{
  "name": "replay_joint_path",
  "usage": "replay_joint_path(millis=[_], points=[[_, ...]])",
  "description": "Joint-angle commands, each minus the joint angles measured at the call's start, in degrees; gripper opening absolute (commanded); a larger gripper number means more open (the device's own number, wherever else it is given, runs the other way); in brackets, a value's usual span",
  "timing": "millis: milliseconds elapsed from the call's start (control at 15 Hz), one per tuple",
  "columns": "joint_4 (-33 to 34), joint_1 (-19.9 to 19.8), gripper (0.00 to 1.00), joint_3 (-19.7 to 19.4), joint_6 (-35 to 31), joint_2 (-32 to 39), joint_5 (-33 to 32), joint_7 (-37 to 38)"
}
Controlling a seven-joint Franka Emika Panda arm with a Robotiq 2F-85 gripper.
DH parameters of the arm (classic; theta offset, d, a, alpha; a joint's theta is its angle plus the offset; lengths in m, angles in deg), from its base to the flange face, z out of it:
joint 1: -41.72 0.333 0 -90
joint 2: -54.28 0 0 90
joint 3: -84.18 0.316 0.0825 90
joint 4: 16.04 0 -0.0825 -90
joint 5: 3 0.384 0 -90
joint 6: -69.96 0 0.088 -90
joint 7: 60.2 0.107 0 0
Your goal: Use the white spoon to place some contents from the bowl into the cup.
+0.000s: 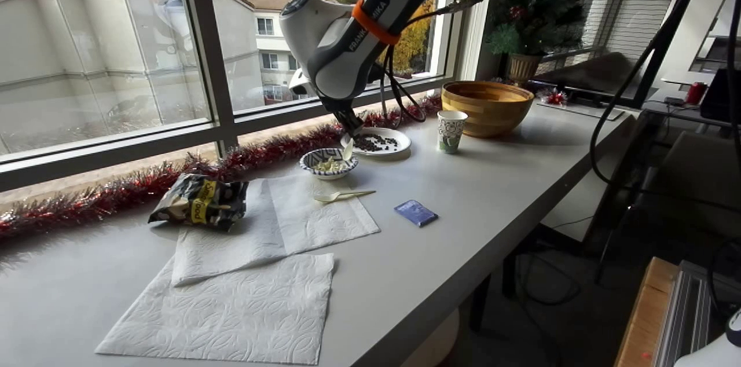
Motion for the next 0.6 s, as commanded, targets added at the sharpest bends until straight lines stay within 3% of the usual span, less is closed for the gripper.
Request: replay_joint_path(millis=[0,533], points=[[2.04,0.05,0.03,0.4,1.76,1.67,-2.43,-0.63],[2.01,-0.41,0.03,1.32,1.34,3.09,-2.24,-0.46]])
